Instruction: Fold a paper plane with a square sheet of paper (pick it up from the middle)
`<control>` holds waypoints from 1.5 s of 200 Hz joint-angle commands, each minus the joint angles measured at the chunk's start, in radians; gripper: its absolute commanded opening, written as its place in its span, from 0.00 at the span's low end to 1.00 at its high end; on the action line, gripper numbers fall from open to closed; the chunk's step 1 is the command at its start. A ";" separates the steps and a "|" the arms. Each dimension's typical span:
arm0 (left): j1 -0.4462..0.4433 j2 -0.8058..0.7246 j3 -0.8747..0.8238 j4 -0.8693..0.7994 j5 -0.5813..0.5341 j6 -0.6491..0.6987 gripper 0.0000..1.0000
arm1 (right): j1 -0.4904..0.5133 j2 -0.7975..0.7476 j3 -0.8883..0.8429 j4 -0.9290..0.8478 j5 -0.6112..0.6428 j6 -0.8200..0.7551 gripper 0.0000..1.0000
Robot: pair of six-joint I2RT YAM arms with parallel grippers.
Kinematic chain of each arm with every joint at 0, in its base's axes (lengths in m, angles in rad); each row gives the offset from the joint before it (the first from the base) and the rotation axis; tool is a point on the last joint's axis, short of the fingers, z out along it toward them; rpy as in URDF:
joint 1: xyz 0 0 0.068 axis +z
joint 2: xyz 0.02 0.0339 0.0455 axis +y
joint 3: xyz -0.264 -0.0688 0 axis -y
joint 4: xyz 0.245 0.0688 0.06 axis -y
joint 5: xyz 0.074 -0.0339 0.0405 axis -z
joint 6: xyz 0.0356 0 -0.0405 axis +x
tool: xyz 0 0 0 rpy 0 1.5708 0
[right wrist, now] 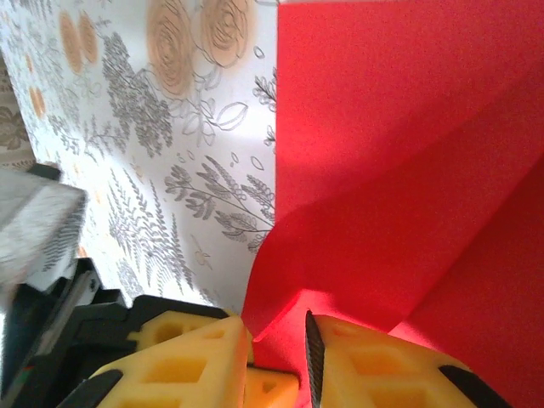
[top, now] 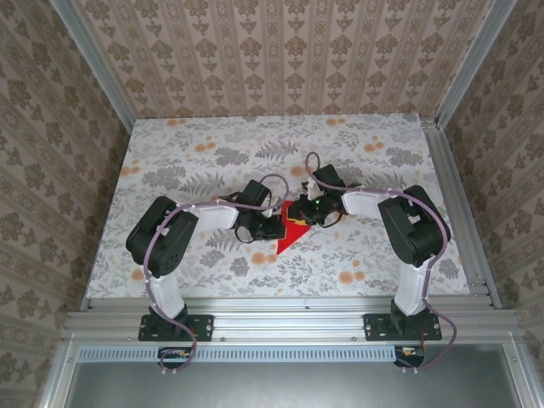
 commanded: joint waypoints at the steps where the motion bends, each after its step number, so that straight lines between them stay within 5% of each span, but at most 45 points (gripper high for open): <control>1: 0.009 0.015 -0.022 -0.001 -0.017 0.023 0.04 | -0.012 -0.036 0.005 -0.045 0.022 -0.027 0.29; 300: 0.055 0.040 -0.001 -0.037 0.028 0.077 0.07 | 0.002 0.120 0.118 -0.003 0.041 -0.031 0.23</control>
